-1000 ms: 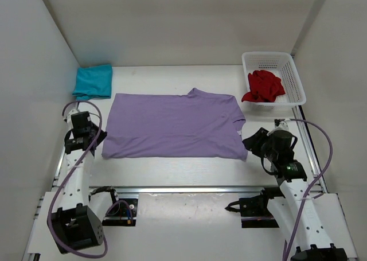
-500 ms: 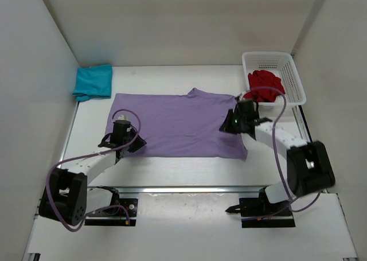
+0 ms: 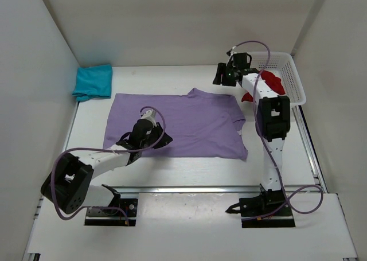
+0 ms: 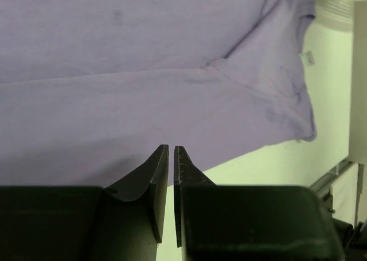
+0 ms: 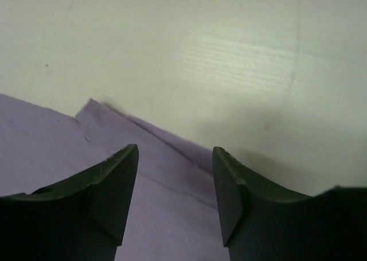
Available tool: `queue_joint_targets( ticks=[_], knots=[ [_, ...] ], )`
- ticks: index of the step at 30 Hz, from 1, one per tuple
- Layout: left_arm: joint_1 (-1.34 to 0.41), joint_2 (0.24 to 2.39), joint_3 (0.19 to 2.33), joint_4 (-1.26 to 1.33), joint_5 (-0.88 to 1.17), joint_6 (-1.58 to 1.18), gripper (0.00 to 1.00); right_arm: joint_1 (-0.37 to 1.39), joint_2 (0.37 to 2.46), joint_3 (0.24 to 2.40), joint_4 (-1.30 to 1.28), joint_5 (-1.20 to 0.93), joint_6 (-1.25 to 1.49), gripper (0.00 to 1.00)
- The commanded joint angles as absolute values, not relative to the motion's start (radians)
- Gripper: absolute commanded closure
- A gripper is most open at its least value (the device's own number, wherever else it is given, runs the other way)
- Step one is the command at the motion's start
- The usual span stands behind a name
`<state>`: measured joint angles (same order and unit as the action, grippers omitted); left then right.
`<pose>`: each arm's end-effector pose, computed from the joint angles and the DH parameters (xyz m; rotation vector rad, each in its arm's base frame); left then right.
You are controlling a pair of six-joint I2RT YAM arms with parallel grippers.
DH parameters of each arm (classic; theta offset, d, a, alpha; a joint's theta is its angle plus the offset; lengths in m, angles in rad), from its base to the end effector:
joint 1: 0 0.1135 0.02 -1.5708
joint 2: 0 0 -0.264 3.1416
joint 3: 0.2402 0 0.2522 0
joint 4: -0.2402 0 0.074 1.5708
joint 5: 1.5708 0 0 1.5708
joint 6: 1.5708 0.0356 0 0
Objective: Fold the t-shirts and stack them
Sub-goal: Fold the flattened tshirt in 1/3 of the way, then grap the side of the flattened tshirt furthest away from the robot with both arms
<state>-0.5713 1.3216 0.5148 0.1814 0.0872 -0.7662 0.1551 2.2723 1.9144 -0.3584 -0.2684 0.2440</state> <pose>0.2140 -0.1413 0.1699 -0.1744 2.3173 -0.8161 0.5148 0.0900 0.2144 -0.0391 2.3089 0.5130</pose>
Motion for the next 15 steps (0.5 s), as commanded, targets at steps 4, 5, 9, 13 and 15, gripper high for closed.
queue_joint_targets(
  ticks=[4,5,9,13,15],
  knots=[
    [-0.603,1.304,0.445,0.297,0.127,-0.765,0.79,0.175,2.422,2.25,-0.587,-0.452,0.014,0.42],
    [-0.589,1.304,0.434,0.316,0.138,-0.775,0.78,0.178,2.44,2.261,-0.6,-0.472,0.008,0.41],
    [-0.558,1.298,0.405,0.327,0.152,-0.772,0.79,0.155,2.482,2.273,-0.591,-0.598,0.008,0.38],
    [-0.538,1.285,0.387,0.337,0.167,-0.787,0.78,0.164,2.525,2.309,-0.592,-0.66,0.008,0.35],
    [-0.532,1.281,0.394,0.328,0.169,-0.785,0.78,0.176,2.56,2.325,-0.597,-0.681,0.009,0.35]
  ],
)
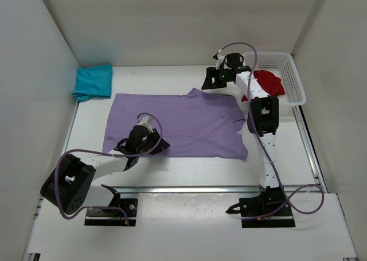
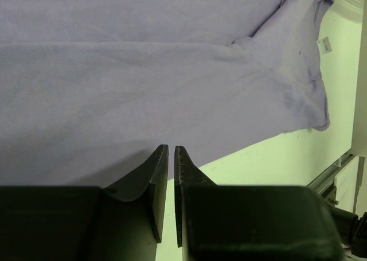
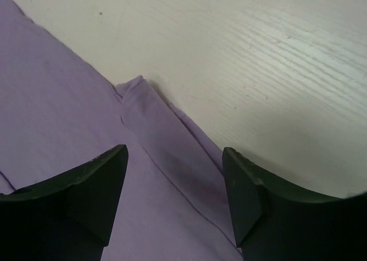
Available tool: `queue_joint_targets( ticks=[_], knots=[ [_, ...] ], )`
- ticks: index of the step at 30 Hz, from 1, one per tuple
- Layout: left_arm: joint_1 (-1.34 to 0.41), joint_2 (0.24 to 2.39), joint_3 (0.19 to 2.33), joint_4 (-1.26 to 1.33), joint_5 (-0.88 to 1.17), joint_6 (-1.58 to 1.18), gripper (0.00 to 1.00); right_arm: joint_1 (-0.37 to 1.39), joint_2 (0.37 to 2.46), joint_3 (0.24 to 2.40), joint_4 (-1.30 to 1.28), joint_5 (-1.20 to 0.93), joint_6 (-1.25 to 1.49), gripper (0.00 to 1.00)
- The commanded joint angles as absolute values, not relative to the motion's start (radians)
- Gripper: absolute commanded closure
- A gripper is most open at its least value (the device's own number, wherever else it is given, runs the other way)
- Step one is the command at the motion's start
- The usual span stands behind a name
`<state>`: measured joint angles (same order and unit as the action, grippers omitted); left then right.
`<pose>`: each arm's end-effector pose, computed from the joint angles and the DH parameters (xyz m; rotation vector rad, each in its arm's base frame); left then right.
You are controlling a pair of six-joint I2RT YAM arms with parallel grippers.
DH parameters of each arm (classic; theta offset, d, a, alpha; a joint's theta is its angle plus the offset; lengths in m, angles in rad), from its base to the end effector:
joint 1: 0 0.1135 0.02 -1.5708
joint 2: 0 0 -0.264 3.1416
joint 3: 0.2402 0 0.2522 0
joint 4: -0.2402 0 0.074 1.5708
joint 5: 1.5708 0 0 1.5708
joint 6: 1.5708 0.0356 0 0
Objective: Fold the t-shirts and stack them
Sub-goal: Grap the side of the flattened tshirt furthest away from the robot with both arms
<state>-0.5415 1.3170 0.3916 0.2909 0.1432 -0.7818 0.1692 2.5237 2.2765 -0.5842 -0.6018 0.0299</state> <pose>0.2004 -0.1265 0.1447 -0.1966 2.3376 -0.8610 0.5457 0.1137 0.1883 -0.4446 2.3200 0.8145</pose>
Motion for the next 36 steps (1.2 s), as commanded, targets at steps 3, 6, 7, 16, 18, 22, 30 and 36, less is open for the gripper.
queue_joint_targets(
  ticks=[3,6,7,16,18,22,30,36],
  knots=[
    [-0.541,1.281,0.39,0.324,0.161,-0.785,0.79,0.186,2.594,2.352,-0.588,-0.669,0.012,0.33],
    [-0.538,1.269,0.384,0.327,0.167,-0.79,0.78,0.184,2.615,2.37,-0.578,-0.684,0.021,0.33],
    [-0.537,1.27,0.379,0.325,0.163,-0.792,0.78,0.183,2.625,2.37,-0.58,-0.693,0.032,0.37],
    [-0.508,1.256,0.365,0.339,0.164,-0.799,0.79,0.206,2.539,2.416,-0.644,-0.658,0.049,1.0],
    [-0.499,1.247,0.357,0.348,0.173,-0.802,0.79,0.238,2.487,2.422,-0.693,-0.539,0.048,1.0],
    [-0.483,1.221,0.334,0.356,0.181,-0.808,0.79,0.378,2.346,2.338,-0.794,-0.199,0.067,1.0],
    [-0.456,1.123,0.301,0.331,0.184,-0.816,0.79,0.644,1.956,1.676,-0.62,0.155,0.253,1.0],
    [-0.419,1.049,0.276,0.314,0.196,-0.815,0.78,0.77,1.772,1.305,-0.474,0.141,0.368,0.93]
  ],
)
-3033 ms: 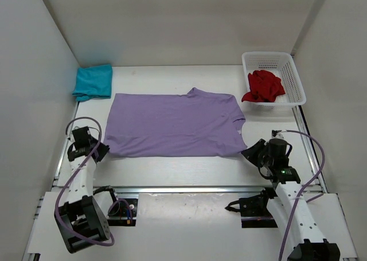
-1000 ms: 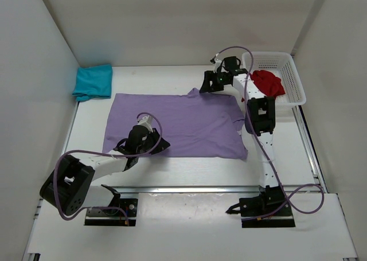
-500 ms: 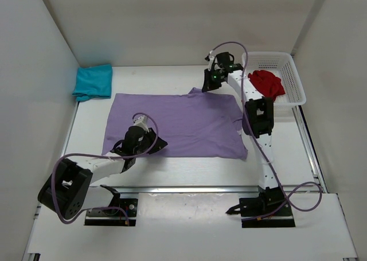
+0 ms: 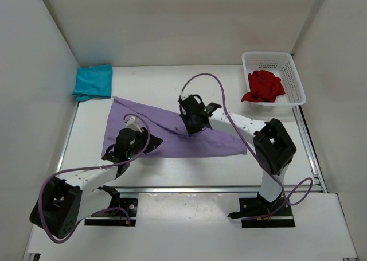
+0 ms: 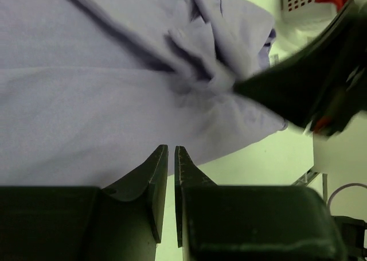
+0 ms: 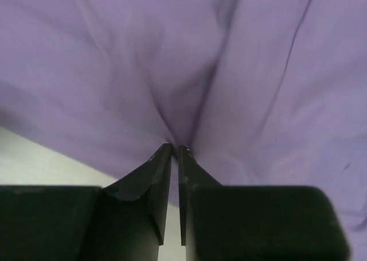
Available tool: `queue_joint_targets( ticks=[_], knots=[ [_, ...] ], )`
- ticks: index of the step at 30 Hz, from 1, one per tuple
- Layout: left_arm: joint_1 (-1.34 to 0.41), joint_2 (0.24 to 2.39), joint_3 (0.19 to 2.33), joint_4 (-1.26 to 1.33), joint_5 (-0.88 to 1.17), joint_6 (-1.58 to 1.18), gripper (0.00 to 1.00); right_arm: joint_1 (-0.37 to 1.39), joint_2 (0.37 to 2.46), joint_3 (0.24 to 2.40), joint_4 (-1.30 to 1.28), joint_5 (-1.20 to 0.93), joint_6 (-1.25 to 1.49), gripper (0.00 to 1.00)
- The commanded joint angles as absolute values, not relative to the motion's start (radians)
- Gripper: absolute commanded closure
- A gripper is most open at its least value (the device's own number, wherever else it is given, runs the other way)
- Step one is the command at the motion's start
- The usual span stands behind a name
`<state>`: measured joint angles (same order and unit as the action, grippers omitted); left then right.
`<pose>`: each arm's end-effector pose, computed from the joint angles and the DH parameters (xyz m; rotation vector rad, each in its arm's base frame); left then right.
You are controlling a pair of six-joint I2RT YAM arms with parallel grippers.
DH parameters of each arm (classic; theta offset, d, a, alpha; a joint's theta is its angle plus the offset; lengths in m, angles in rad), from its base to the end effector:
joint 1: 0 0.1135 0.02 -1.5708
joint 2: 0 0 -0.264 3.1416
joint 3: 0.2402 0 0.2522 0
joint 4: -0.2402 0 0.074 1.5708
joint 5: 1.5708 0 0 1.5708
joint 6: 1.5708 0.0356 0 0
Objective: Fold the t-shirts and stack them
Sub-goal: Grap the side of the flattened tshirt furthest away from the robot with both arms
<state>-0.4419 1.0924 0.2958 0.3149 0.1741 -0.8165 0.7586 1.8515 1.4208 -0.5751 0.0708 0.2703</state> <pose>0.1865 -0.0951 0.1641 -0.2931 2.1660 -0.9319 0.2916 0.2729 0.2269 -0.6027 2.5300 0.2913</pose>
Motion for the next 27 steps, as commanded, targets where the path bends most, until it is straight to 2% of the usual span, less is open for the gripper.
queue_joint_targets(
  ticks=[1,3,5,7,8,12,14,15,17,19,21,24,27],
  knots=[
    [-0.41,1.037,0.267,0.313,0.199,-0.827,0.79,0.773,1.747,1.254,-0.462,0.112,0.383,0.9],
    [-0.387,1.013,0.258,0.302,0.195,-0.824,0.79,0.773,1.712,1.2,-0.434,0.071,0.382,0.7],
    [-0.377,0.986,0.252,0.293,0.195,-0.821,0.77,0.769,1.651,1.177,-0.433,0.058,0.361,0.56],
    [-0.367,0.977,0.239,0.287,0.205,-0.816,0.77,0.711,1.588,1.186,-0.414,0.017,0.347,0.49],
    [-0.358,0.98,0.244,0.287,0.212,-0.821,0.77,0.692,1.583,1.189,-0.388,-0.021,0.33,0.48],
    [-0.373,0.988,0.259,0.278,0.186,-0.815,0.77,0.591,1.618,1.242,-0.33,-0.057,0.272,0.84],
    [-0.377,1.002,0.252,0.285,0.192,-0.813,0.76,0.58,1.69,1.336,-0.348,-0.067,0.229,0.91],
    [-0.373,1.003,0.258,0.282,0.192,-0.807,0.77,0.587,1.736,1.356,-0.362,-0.051,0.218,0.9],
    [-0.368,1.012,0.253,0.293,0.201,-0.813,0.77,0.621,1.823,1.437,-0.386,-0.009,0.171,0.79],
    [-0.367,1.014,0.249,0.301,0.198,-0.815,0.77,0.653,1.876,1.479,-0.367,0.036,0.14,0.64],
    [-0.373,1.022,0.245,0.302,0.198,-0.807,0.77,0.661,1.94,1.543,-0.402,0.035,0.124,0.57],
    [-0.373,1.034,0.245,0.308,0.207,-0.807,0.76,0.68,2.074,1.681,-0.492,0.138,0.118,0.56],
    [-0.37,1.038,0.245,0.311,0.209,-0.818,0.76,0.687,2.118,1.707,-0.532,0.172,0.121,0.57]
  ],
)
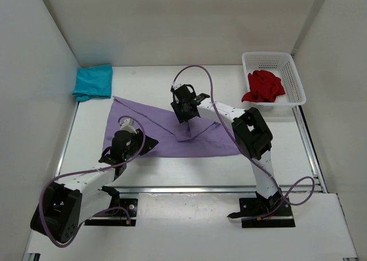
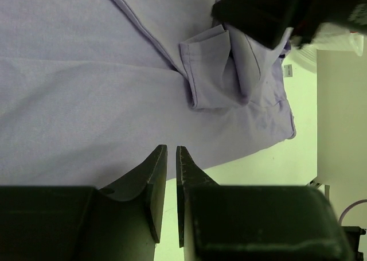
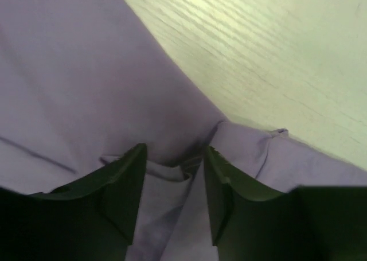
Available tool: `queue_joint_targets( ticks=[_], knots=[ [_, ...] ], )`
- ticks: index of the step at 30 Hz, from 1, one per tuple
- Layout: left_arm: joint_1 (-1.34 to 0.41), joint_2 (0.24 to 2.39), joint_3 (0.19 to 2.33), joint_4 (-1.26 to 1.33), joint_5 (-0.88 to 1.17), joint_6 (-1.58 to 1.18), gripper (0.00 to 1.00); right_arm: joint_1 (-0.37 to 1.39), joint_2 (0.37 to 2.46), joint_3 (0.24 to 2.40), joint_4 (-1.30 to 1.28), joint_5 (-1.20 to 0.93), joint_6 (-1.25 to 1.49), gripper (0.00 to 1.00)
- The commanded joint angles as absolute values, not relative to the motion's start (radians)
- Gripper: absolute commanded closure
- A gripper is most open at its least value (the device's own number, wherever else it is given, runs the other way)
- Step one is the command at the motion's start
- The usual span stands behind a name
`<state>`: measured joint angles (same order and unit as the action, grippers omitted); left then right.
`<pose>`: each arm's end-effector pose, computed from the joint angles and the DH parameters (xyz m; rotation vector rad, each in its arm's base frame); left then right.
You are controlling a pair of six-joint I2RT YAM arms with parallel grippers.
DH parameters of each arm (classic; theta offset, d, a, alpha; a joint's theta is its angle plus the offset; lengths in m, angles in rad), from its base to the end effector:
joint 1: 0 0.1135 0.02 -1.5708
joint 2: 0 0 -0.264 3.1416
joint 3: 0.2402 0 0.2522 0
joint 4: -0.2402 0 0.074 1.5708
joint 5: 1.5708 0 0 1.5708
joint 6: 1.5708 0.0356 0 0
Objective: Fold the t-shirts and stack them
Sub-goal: Grap the side of the flattened tshirt furthest away from the robot with both arms
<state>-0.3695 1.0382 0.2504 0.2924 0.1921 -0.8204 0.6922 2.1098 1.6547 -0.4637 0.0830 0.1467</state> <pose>0.1814 -0.0775 0.1578 -0.3664 2.1599 -0.9055 0.3624 0.2966 0.1993 -0.6402 2.4192 0.2496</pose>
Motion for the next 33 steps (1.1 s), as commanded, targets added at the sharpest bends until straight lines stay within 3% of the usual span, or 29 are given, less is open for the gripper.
queue_joint_targets(
  ticks=[1,3,13,15,18,19,21,22,27,33],
  knots=[
    [-0.367,1.046,0.247,0.319,0.216,-0.818,0.76,0.69,2.129,1.71,-0.529,0.208,0.124,0.6],
    [-0.37,1.052,0.245,0.328,0.21,-0.81,0.76,0.693,2.143,1.706,-0.543,0.248,0.136,0.64],
    [-0.383,1.078,0.256,0.339,0.21,-0.821,0.77,0.693,2.131,1.652,-0.52,0.368,0.161,0.64],
    [-0.379,1.08,0.252,0.339,0.213,-0.816,0.77,0.686,2.128,1.649,-0.515,0.348,0.166,0.73],
    [-0.371,1.083,0.25,0.342,0.216,-0.825,0.76,0.669,2.118,1.638,-0.493,0.308,0.184,0.75],
    [-0.373,1.081,0.249,0.338,0.219,-0.824,0.77,0.663,2.12,1.64,-0.485,0.298,0.189,0.8],
    [-0.374,1.078,0.25,0.336,0.216,-0.824,0.77,0.649,2.114,1.643,-0.477,0.235,0.21,1.0],
    [-0.377,1.083,0.249,0.34,0.218,-0.825,0.77,0.64,2.106,1.635,-0.476,0.236,0.228,1.0],
    [-0.362,1.069,0.245,0.333,0.207,-0.822,0.77,0.62,1.936,1.479,-0.368,0.2,0.307,1.0],
    [-0.341,1.06,0.233,0.313,0.201,-0.827,0.77,0.552,1.577,0.986,-0.151,0.088,0.492,1.0]
  ],
)
